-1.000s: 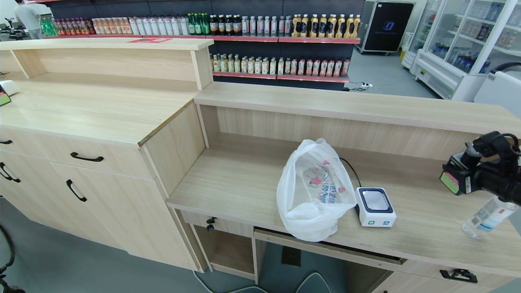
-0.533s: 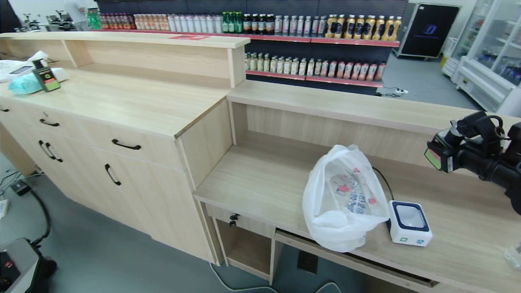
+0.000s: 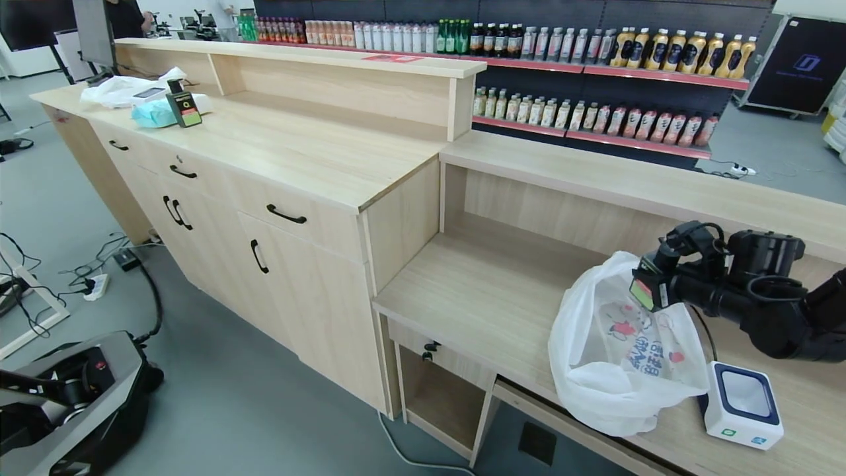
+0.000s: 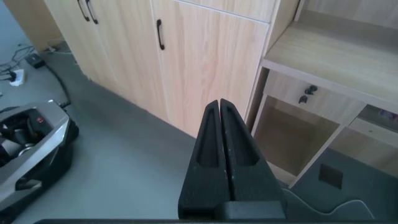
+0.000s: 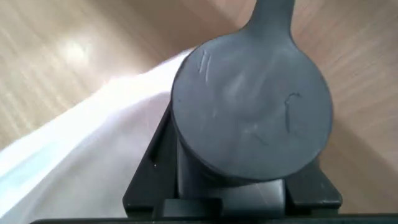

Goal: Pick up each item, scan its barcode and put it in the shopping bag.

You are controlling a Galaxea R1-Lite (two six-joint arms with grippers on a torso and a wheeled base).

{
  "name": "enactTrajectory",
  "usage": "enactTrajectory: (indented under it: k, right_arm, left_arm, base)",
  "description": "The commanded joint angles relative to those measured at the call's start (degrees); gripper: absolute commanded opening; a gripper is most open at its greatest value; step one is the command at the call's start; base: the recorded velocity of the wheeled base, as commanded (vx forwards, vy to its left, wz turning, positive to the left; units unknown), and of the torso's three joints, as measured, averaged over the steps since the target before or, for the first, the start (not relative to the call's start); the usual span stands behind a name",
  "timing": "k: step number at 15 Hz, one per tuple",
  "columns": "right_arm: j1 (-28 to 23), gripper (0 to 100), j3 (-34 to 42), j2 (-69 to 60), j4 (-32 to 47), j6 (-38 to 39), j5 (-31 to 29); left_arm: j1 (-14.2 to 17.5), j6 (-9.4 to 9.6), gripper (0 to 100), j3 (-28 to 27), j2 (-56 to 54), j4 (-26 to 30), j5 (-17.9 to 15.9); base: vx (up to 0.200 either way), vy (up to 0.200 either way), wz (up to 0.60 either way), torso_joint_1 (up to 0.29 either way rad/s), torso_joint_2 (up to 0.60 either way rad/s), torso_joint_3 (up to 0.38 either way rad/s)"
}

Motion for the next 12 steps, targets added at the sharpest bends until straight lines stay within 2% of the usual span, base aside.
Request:
enactTrajectory:
  k: [1,7,10,12]
  right_arm:
    - [-0.2,0,-0.5,3.6,1.1,1.2,0.1]
    - [0.2,0,-7.7,11.3,1.7,9.2,0.2]
    - [1.6,0,-13.0,15.6,1.9,9.2,0.2]
    - [2.0,0,-13.3,17.3,1.5,9.0,0.1]
  left_arm:
    - [0.0,0.0,0,0.0,0.0,0.0,0.0]
    - [0.0,0.0,0,0.0,0.0,0.0,0.0]
    - [0.0,0.0,0,0.0,0.0,0.0,0.0]
    - [0.0,0.0,0,0.0,0.0,0.0,0.0]
  base:
    - [0.0,0.0,0.0,0.0,0.0,0.0]
    - [0.0,0.0,0.0,0.0,0.0,0.0]
    - [0.0,0.0,0.0,0.0,0.0,0.0]
    - [0.0,0.0,0.0,0.0,0.0,0.0]
